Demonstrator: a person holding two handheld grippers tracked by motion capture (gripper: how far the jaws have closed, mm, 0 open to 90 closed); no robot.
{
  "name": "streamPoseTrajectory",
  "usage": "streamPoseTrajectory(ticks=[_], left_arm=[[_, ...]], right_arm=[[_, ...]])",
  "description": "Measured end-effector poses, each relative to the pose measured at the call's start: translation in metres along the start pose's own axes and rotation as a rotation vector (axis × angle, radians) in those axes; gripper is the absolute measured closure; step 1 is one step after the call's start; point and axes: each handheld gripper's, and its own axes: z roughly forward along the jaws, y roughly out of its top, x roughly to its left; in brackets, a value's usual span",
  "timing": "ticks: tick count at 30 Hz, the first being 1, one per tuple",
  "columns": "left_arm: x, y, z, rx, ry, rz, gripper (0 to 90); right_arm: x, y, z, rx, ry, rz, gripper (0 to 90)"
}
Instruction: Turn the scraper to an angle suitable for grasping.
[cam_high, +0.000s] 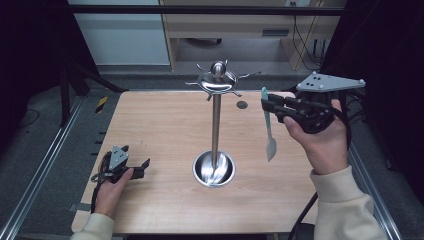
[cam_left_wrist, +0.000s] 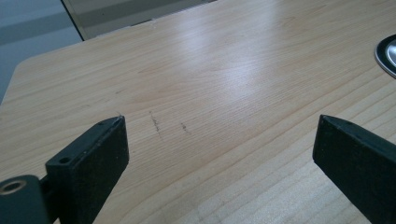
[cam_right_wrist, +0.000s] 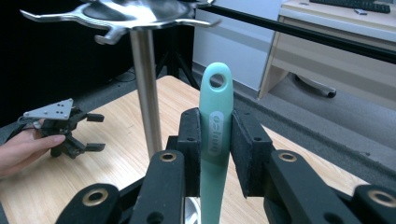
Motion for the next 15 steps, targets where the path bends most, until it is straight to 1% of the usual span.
streamPoseTrajectory(ticks=[5, 9, 12, 15], left_arm=[[0.0, 0.0, 0.0, 0.0, -0.001, 0.001, 3.4], [0.0, 0.0, 0.0, 0.0, -0.001, 0.001, 3.4], [0.0, 0.0, 0.0, 0.0, -0.001, 0.001, 3.4], [0.0, 0.0, 0.0, 0.001, -0.001, 0.002, 3.4]], right_arm=[[0.007, 0.003, -0.001, -0.011, 0.013, -0.015, 74.4], [0.012, 0.005, -0.001, -0.018, 0.026, -0.019, 74.4], [0.014, 0.006, -0.001, -0.027, 0.043, -0.021, 74.4], [0.016, 0.007, -0.001, -0.032, 0.049, -0.024, 74.4]])
